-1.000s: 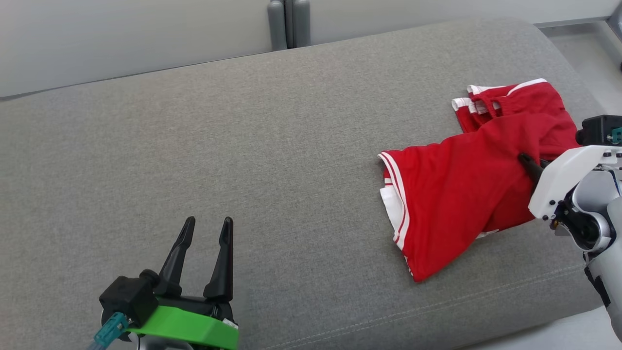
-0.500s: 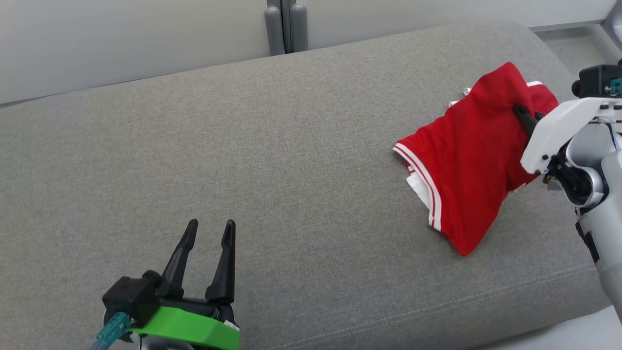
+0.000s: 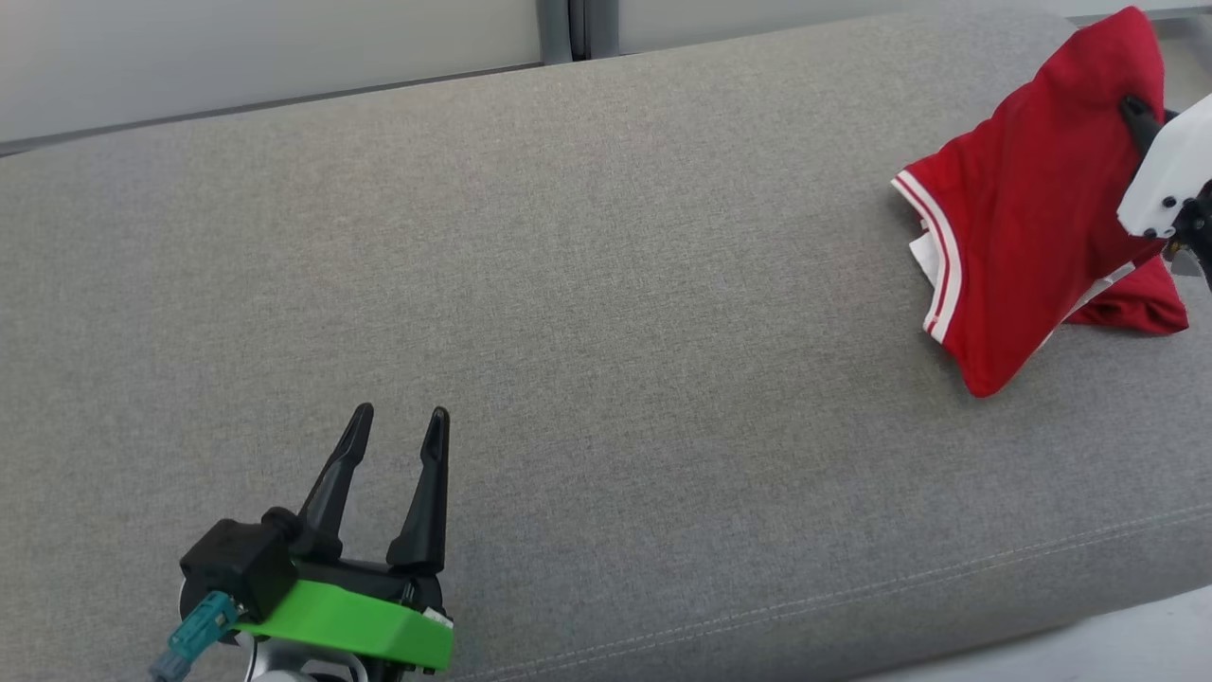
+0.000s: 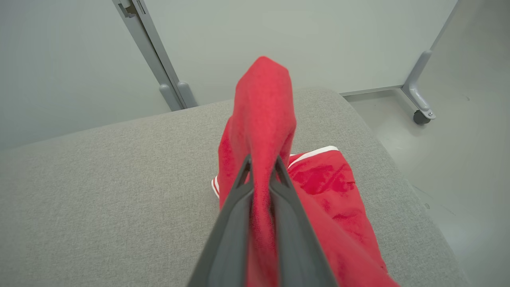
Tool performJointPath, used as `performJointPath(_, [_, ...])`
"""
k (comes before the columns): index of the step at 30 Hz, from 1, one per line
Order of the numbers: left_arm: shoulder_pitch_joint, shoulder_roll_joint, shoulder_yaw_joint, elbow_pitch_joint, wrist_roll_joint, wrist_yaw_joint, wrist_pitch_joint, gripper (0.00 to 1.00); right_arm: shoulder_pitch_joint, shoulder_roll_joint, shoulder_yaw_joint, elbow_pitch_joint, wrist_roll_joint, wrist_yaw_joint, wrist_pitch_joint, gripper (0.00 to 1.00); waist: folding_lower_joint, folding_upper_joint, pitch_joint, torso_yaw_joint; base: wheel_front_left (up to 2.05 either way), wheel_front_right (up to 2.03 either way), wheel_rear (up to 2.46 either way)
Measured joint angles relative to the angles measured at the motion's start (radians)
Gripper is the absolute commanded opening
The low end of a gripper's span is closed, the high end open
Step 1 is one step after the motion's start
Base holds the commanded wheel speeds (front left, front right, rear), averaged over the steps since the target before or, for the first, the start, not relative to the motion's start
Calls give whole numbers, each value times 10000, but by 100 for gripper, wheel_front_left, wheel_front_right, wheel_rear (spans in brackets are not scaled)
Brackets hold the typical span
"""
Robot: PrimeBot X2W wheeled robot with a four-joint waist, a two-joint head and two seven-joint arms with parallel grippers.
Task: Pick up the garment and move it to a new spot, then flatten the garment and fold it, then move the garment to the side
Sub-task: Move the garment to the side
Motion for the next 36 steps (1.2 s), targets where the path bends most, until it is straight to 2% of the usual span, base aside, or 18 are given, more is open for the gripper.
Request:
performJointPath(6, [-282,188,12,-351,165,84,203,100,-510,-391,-182,587,-163,0,-387,0,0,0,502,42,0,0,0])
performJointPath(14, [-768,414,-92,-869,370,123,621,100,-967,-928,-1057,1881,-550,2,-1440,0,0,0,1397,158,0,0,0])
performJointPath(36, [-1412,903,-274,-1626,780,199,1256,100,-2029,-1513,-2497,5051,-2746,2,-3302,0,1,0,3089,920,0,0,0])
